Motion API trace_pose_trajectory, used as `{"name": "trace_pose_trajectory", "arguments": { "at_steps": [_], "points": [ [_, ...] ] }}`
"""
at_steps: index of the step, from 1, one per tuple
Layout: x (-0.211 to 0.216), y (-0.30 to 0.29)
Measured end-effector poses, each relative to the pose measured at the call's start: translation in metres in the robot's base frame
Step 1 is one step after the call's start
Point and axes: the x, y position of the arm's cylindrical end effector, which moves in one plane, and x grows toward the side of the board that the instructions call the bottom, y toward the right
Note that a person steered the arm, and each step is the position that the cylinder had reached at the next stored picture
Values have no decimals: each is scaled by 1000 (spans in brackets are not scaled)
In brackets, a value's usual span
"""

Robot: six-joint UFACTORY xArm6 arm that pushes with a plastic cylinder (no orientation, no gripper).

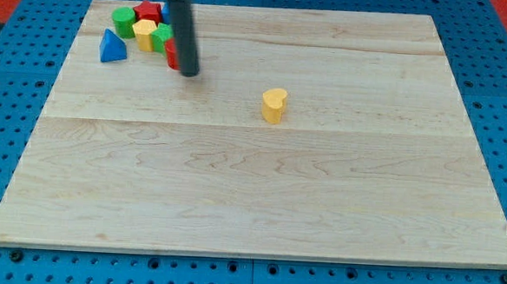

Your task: Push the yellow heart to the group of blocks

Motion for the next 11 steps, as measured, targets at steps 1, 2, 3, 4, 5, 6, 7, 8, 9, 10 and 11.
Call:
{"name": "trace_pose_trajectory", "arguments": {
  "at_steps": [1, 2, 3, 4, 5, 6, 7, 8, 9, 10, 11],
  "points": [
    [21, 84],
    [51, 127],
    [78, 126],
    [88, 104],
    [115, 95],
    [150, 63],
    [115, -26],
    [52, -58],
    [69, -43],
    [43, -53],
    [-5, -100]
  ]
}}
